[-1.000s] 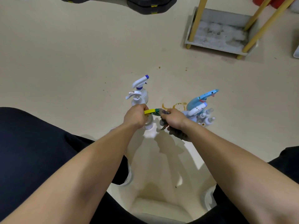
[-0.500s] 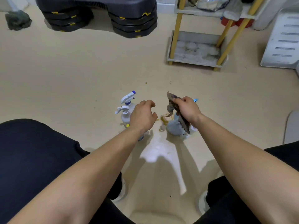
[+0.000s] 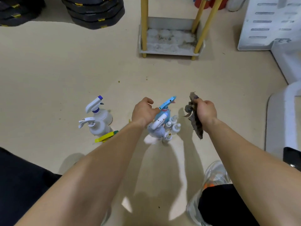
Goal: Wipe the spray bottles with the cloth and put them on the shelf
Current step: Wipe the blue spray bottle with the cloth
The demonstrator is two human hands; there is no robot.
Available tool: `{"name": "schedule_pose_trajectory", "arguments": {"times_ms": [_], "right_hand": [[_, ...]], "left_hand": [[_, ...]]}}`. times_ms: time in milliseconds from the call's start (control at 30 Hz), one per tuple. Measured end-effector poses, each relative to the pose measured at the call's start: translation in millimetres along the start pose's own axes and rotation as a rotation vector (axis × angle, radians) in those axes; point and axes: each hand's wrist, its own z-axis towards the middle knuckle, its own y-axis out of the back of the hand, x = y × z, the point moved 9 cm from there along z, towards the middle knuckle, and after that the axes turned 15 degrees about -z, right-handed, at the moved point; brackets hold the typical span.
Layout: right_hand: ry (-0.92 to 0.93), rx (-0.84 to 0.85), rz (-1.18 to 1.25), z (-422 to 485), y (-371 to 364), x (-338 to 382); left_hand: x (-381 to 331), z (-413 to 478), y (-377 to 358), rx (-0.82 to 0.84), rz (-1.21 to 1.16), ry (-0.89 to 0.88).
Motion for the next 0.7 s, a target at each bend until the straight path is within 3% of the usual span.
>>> {"name": "schedule_pose_trajectory", "arguments": {"times_ms": [300, 700], "right_hand": [[-0.076, 0.014, 0.099, 40, -39, -11], [-0.004, -0.002, 0.247, 49, -36, 12]], "left_hand": [[0, 55, -48, 0.161, 0.098, -0.037], [-6, 56, -49, 0.101, -0.037, -0.178]]}}
